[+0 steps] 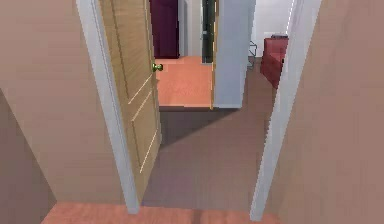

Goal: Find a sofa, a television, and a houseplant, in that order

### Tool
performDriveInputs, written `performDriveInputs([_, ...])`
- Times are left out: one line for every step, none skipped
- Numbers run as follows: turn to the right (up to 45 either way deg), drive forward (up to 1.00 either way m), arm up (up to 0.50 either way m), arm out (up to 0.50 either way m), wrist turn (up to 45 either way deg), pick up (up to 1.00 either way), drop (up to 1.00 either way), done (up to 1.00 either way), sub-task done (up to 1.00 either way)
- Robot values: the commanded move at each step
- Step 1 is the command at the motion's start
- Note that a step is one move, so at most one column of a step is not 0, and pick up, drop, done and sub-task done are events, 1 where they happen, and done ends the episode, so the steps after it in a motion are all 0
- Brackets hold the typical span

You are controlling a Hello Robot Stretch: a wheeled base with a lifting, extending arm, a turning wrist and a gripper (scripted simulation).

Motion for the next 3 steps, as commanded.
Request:
performDriveInputs([3.0,0.0,0.0,0.0,0.0,0.0,0.0,0.0,0.0])
performDriveInputs([0.0,1.0,0.0,0.0,0.0,0.0,0.0,0.0,0.0])
performDriveInputs([3.0,0.0,0.0,0.0,0.0,0.0,0.0,0.0,0.0])
